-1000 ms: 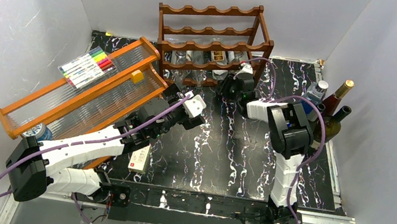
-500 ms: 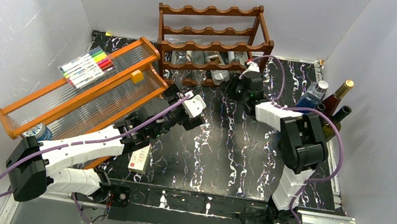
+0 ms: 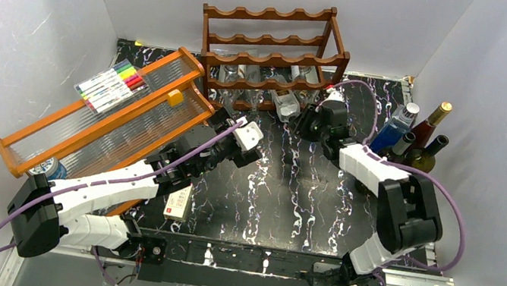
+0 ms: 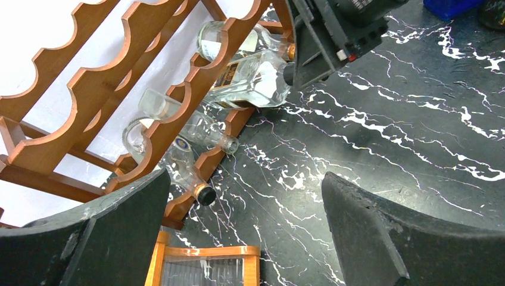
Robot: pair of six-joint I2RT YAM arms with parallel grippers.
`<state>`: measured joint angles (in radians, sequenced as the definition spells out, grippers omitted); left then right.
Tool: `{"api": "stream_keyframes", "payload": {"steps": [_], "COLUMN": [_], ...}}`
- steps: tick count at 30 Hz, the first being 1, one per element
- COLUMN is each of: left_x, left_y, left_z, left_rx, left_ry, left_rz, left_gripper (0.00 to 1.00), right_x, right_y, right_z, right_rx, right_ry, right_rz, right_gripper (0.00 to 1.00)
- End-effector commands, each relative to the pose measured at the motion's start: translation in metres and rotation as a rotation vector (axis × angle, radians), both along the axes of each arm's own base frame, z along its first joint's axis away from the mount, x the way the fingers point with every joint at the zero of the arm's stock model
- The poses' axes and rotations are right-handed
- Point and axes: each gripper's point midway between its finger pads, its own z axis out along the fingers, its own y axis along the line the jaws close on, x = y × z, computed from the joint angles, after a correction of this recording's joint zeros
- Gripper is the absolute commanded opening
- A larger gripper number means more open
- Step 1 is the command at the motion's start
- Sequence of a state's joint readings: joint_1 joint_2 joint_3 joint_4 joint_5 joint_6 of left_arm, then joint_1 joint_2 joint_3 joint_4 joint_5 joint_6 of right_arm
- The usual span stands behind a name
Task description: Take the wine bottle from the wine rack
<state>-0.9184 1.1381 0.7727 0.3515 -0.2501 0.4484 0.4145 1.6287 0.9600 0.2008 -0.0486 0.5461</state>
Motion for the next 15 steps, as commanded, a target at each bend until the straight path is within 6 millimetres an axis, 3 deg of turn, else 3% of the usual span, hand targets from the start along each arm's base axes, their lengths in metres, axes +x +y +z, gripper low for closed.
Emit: {"api": "stream_keyframes", "payload": {"steps": [1,7,15], "left_x": [-0.001,0.0,-0.001], "left_y": [-0.002,-0.004,-0.01], "left_z": [0.021,0.015,0.013], "left_rx": [-0.05,-0.047,-0.063], "left_ry": [-0.028,-0.011,0.014], "left_rz": [-0.006,-0.008,-0.025], "left_gripper": [0.98,0.98,0.98], "right_x": [-0.016,-0.046,-0.081], "right_y": [0.001,-0.015,-0.035], "right_z": [0.046,0.053,0.078], "right_rx": [0.057,0.002,-0.1], "right_ry": [-0.066,-0.03,-0.017], "right_rz": [0.021,0.034,0.091], "right_gripper": [0.0,0.0,0.0]}}
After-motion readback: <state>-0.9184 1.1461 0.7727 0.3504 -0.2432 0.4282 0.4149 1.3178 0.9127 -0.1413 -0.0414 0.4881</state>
